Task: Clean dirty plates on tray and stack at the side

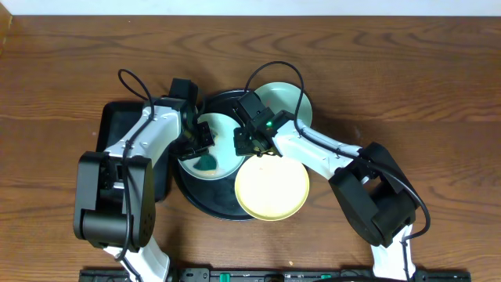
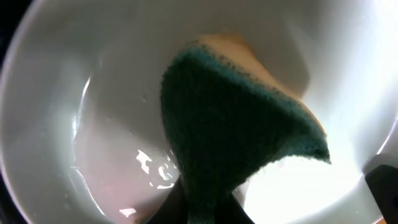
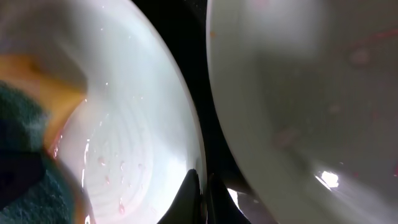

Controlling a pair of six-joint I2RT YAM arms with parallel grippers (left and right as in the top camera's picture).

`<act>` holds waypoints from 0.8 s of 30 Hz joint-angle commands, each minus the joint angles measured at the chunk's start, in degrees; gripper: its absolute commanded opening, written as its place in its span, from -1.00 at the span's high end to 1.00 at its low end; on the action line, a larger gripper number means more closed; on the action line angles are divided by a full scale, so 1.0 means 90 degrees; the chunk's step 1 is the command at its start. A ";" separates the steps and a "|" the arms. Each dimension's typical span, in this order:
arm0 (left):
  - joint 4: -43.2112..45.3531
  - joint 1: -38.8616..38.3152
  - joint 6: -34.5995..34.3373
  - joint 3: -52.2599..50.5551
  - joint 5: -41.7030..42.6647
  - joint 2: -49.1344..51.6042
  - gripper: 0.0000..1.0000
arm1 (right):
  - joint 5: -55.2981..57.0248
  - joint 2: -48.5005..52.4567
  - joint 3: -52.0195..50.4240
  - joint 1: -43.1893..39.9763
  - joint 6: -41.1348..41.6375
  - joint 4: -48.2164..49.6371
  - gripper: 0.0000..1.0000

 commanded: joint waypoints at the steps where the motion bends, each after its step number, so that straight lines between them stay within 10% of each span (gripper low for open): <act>1: 0.0197 0.0117 0.0214 0.0308 -0.0481 -0.0226 0.86 | 0.0058 0.0211 0.0092 0.0002 -0.0083 -0.0022 0.98; 24: -0.0801 0.1831 0.0381 0.0906 -0.1440 -0.2555 0.85 | -0.0478 -0.0146 0.0787 -0.0024 -0.1727 -0.0578 0.98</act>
